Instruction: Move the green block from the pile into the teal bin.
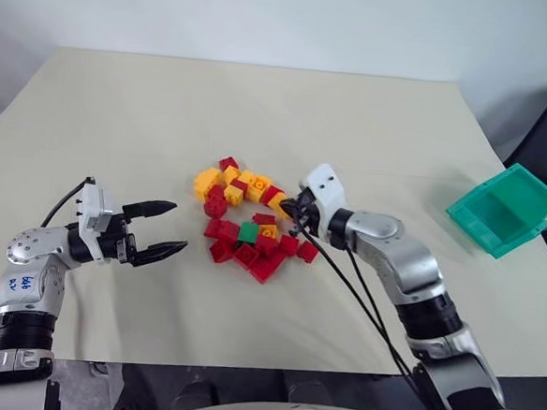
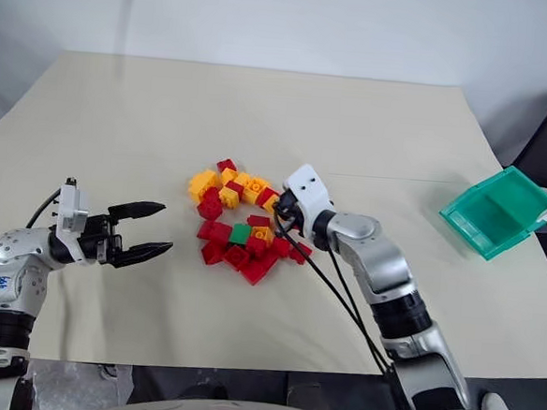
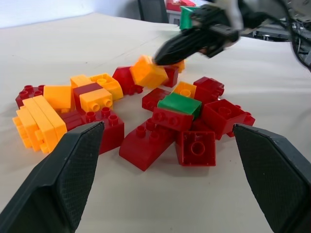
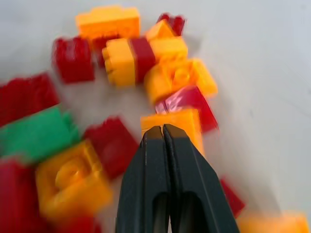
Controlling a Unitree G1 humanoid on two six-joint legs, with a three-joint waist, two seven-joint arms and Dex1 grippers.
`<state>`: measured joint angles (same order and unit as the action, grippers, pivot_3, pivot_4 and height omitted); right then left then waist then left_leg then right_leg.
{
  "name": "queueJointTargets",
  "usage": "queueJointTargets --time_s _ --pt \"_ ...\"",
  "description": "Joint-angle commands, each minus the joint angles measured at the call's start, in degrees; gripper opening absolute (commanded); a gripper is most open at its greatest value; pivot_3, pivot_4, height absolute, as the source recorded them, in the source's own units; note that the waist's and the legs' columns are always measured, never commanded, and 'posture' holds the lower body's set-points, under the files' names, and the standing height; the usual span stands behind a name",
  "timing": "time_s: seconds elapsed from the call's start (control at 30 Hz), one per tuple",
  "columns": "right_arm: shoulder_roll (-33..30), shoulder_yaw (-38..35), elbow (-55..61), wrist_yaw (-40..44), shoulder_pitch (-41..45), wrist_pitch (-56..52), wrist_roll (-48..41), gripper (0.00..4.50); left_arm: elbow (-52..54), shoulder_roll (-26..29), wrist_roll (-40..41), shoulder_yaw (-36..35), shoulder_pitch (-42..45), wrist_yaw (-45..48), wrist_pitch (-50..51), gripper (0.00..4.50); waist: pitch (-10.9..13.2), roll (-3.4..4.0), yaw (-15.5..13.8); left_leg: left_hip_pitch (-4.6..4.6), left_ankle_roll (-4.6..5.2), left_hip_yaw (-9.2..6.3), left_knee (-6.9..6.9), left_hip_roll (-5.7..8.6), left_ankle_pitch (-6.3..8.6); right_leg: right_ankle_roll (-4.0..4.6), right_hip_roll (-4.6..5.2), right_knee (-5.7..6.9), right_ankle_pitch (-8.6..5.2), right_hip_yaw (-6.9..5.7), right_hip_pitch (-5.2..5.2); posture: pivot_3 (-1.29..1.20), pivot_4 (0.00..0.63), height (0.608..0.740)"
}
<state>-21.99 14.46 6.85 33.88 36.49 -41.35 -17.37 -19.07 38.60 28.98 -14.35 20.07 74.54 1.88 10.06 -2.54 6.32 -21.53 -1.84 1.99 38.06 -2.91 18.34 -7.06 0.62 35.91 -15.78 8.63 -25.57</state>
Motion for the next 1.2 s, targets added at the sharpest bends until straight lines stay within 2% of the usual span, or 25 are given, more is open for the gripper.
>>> queueJointTargets --time_s 0.03,0.37,0.43,0.53,0.67,0.87,1.0,1.13,1.2 --pt "-1.85 -1.86 8.22 4.14 -1.21 -2.23 -3.97 0.06 -0.41 -0.26 0.1 -0.27 1.26 -0.12 -0.94 4.5 0.0 0.0 0.23 0.01 0.01 0.01 0.0 -0.02 0.0 0.0 -0.04 0.0 0.0 0.02 0.0 0.0 0.15 0.74" --pt "4.76 5.97 -0.14 1.33 -0.05 0.27 3.46 0.06 -1.78 -1.57 -0.44 0.11 2.55 -0.46 -2.57 4.5 0.01 0.01 0.28 0.17 0.04 0.03 0.02 0.0 -0.02 0.01 -0.08 -0.01 0.0 0.05 0.02 0.0 0.15 0.74" --pt "4.78 6.9 -0.06 2.07 -0.25 0.62 4.18 0.06 -1.62 -1.56 -0.38 0.03 2.33 -0.58 -2.78 4.5 0.0 0.0 0.14 0.14 0.03 0.03 0.02 0.01 -0.02 0.01 -0.05 -0.03 0.0 0.05 0.02 0.0 0.15 0.74" --pt "0.46 8.04 6.56 7.41 -2.14 -2.67 2.03 0.06 -0.53 -1.14 0.03 -0.76 1.04 -0.96 -2.87 4.5 0.01 0.01 0.04 0.1 0.02 0.03 0.02 0.01 -0.02 0.0 -0.02 -0.02 0.0 0.04 0.02 0.0 0.15 0.74" --pt "-4.61 6.63 10.53 11.66 -4.16 -3.25 0.38 0.06 -0.03 -0.99 0.23 -1.01 0.17 -1.11 -2.99 4.5 0.0 0.0 -0.08 0.04 0.03 0.0 0.0 0.0 -0.01 0.0 0.0 -0.04 0.0 0.01 0.02 0.0 0.15 0.74" --pt "-6.64 -6.35 10.16 13.03 -4.99 -0.89 -5.79 0.06 -0.2 -0.79 0.24 -1.16 0.19 -0.75 -2.71 4.5 0.0 0.0 -0.03 0.08 0.03 0.02 0.02 0.01 -0.01 -0.01 -0.05 -0.17 0.01 0.04 0.02 0.0 0.15 0.74" --pt "-13.46 -13.31 11.13 19.0 -7.27 -1.07 -10.37 0.98 -0.92 -0.24 0.13 -1.02 0.63 -0.05 -2.3 4.5 0.01 0.01 -0.24 0.08 0.03 0.01 0.01 0.02 -0.01 -0.01 -0.05 -0.21 0.01 0.03 0.03 0.0 0.15 0.74" --pt "-28.79 -27.27 9.75 35.13 -18.64 3.99 -15.15 2.35 -2.78 1.33 -0.18 -1.11 1.15 1.64 -1.97 4.5 0.08 0.1 -1.77 0.03 0.13 0.0 -0.02 0.03 0.05 -0.06 -0.05 -0.38 -0.02 0.01 0.07 0.0 0.15 0.74" --pt "-32.91 -30.53 8.17 37.52 -21.84 5.32 -15.41 2.96 -3.57 1.88 0.11 -1.46 1.57 2.07 -1.75 4.5 0.1 0.13 -1.89 0.02 0.18 0.06 -0.01 0.09 0.08 -0.13 0.0 -0.44 -0.06 0.08 0.09 0.0 0.15 0.74"
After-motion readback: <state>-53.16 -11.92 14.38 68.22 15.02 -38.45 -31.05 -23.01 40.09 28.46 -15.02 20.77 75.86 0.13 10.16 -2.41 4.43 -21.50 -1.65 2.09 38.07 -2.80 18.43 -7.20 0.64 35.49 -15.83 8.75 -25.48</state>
